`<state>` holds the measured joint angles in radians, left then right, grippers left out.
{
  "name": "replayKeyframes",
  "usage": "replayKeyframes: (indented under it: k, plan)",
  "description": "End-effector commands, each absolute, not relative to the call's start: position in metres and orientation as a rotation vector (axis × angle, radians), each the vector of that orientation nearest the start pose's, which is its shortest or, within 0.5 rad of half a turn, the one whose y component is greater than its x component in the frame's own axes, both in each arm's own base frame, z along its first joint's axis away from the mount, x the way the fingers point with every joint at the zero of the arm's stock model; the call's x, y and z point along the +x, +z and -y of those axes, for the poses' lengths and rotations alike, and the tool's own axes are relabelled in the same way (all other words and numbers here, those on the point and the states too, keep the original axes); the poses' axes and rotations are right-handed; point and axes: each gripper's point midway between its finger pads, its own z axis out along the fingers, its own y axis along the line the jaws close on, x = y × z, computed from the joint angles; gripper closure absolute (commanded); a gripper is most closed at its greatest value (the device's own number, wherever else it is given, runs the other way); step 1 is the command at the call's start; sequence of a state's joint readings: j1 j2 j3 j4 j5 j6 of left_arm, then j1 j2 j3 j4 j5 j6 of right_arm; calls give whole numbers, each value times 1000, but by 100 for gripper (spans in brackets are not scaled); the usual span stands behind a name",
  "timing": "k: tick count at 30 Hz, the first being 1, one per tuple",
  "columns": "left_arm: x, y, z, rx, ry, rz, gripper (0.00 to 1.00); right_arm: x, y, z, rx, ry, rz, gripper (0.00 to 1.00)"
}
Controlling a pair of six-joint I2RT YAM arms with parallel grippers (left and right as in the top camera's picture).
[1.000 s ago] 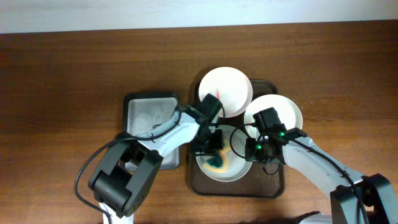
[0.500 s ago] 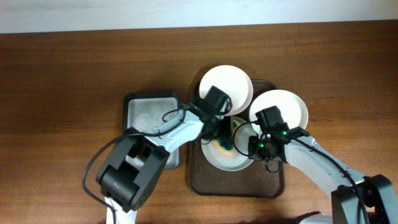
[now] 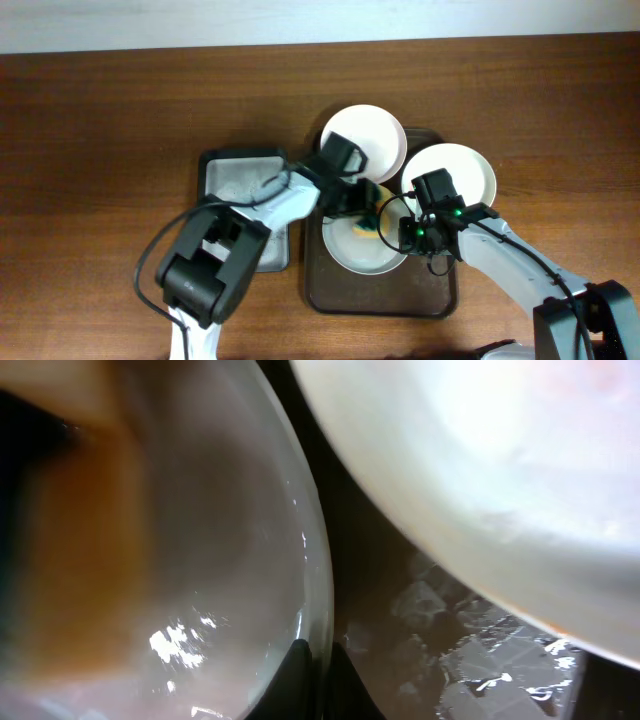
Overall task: Clean dirty plates on tray and stack at the side
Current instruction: 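Scrub the front white plate with the sponge held in the left gripper, then return the sponge to the small tray and release it with left gripper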
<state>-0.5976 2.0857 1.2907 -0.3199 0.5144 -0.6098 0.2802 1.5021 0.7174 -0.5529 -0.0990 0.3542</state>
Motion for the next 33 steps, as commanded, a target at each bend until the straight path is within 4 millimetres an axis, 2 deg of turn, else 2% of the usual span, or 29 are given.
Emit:
replayKeyframes:
  k: [1,3,4,8,11,13,15,17,18,20,21,24,26,29,30,31,32,33]
  plan:
    - [383,-15,257,62,-682,-2907,100,239,-2,-91,0,221,-3015,96]
    - [376,-8,240,113,-524,-2990,100,239,-2,-91,0,221,-3016,96]
    - [373,-4,238,127,-492,-3018,100,239,-2,-91,0,220,-3016,96]
    - [347,33,237,196,-355,-3159,100,237,-2,-91,1,219,-3021,96]
    - [340,64,227,223,-309,-3207,100,236,-2,-90,1,216,-3027,96]
    - [338,88,204,170,-240,-3215,100,237,-1,-91,1,217,-3025,96]
    - [336,113,171,111,-115,-3188,100,238,3,-91,0,214,-3031,96]
    - [330,146,120,22,80,-3127,100,244,19,-92,-14,206,-3033,96]
    - [327,148,110,-5,106,-3119,100,249,30,-93,-14,202,-3027,96]
    - [321,130,97,-47,112,-3131,100,256,48,-94,-15,202,-3012,96]
    - [315,109,90,-71,119,-3147,100,262,64,-94,-14,188,-2994,96]
    - [307,61,78,-144,78,-3167,100,275,96,-84,-5,92,-2945,96]
    - [305,56,76,-204,-14,-3185,91,283,113,-74,1,-1,-2893,96]
    - [312,82,70,-223,-81,-3105,46,288,133,-64,-59,-224,-2783,96]
    - [312,89,69,-224,-89,-3082,40,285,139,-62,-75,-305,-2751,96]
    - [312,105,69,-220,-109,-3035,24,280,150,-57,-55,-455,-2681,96]
    - [312,116,70,-215,-130,-2998,14,277,157,-59,-82,-530,-2631,96]
    - [312,125,70,-213,-141,-2970,10,274,162,-61,-91,-578,-2591,96]
